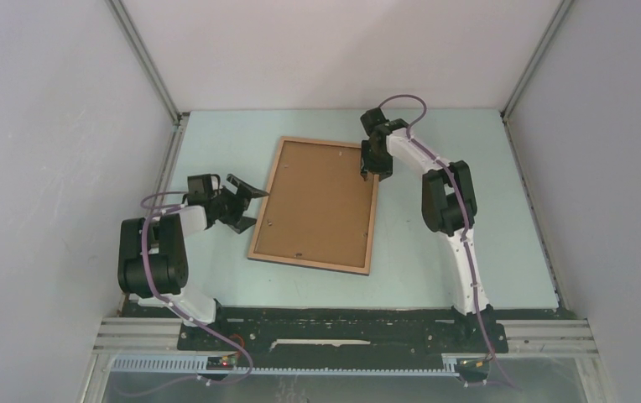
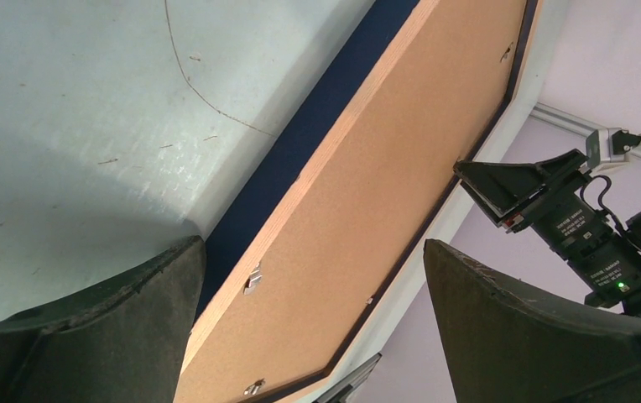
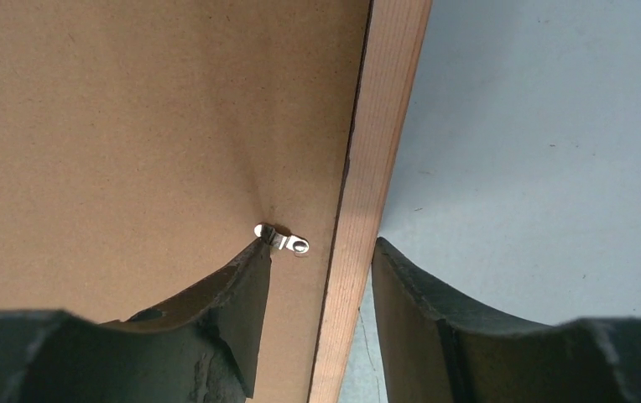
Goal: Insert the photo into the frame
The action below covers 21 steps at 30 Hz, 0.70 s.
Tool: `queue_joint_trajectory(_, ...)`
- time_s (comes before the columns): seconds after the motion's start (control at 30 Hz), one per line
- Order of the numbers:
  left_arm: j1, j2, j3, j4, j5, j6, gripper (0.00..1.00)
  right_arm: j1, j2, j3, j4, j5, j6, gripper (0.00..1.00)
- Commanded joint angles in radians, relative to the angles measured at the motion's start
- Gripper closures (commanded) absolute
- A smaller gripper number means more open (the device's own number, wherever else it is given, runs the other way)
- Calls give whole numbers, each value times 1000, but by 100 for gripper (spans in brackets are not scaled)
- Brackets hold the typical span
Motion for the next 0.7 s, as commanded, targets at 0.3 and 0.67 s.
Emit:
queue_joint_trajectory(0.3,-8,-34,-19,46,41,-29,0,-1,36,27,5,29,19,51)
queue_joint_trajectory(0.67,-7,-36,-36,61,28,-37,1,-10,49,21,51,18,125,89)
